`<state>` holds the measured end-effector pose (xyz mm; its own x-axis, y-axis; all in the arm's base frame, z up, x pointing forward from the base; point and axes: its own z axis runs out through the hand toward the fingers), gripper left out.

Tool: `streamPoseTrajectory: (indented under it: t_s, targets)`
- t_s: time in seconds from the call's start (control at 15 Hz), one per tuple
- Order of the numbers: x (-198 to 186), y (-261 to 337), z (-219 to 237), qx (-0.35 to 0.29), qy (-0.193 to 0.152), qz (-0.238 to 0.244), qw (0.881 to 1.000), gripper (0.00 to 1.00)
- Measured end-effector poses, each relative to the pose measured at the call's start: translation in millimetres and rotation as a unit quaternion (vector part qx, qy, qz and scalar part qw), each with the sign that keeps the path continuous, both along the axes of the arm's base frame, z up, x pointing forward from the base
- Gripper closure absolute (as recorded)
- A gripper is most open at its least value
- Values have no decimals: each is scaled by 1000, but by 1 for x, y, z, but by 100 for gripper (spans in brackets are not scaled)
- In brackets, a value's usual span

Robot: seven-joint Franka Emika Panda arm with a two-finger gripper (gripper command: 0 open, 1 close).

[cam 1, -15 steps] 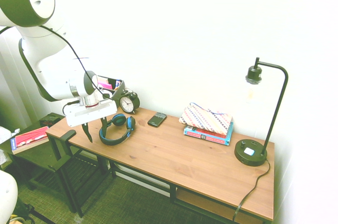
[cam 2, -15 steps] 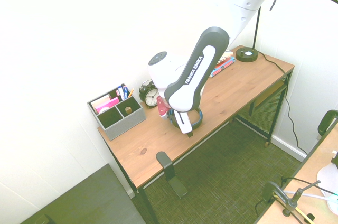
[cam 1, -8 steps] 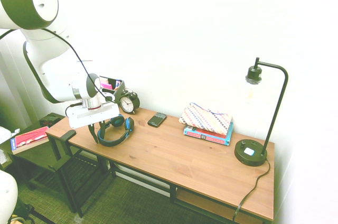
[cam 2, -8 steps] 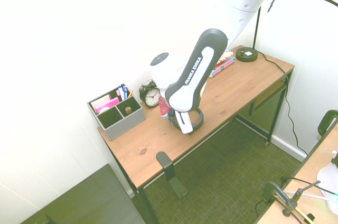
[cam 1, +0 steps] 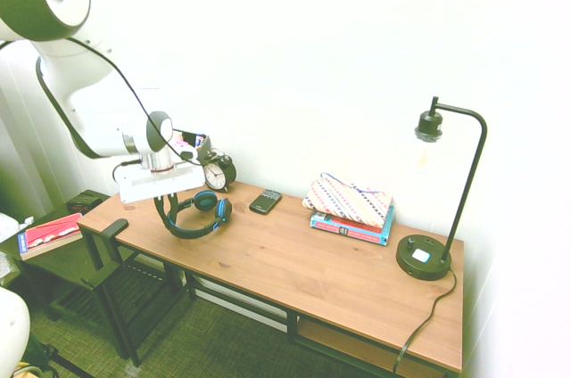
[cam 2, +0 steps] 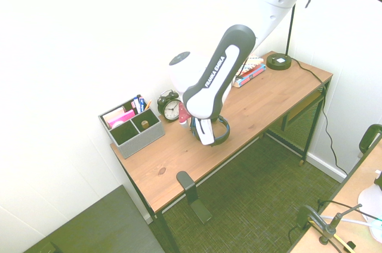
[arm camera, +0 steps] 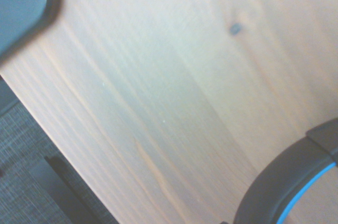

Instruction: Hang the headphone

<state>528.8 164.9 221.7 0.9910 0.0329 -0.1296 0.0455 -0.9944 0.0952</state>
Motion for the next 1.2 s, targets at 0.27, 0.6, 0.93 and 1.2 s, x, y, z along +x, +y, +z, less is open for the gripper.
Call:
streamPoseTrajectory:
  t_s: [0.27, 0.6, 0.93, 1.2]
  targets:
    - [-25, 6, 119, -21, 10, -92, 995, 100]
    - [-83, 47, 131, -72, 33, -240, 968, 100]
    - [-132, 95, 74, -120, 7, -374, 919, 100]
    - [-154, 137, -3, -63, -37, -424, 903, 100]
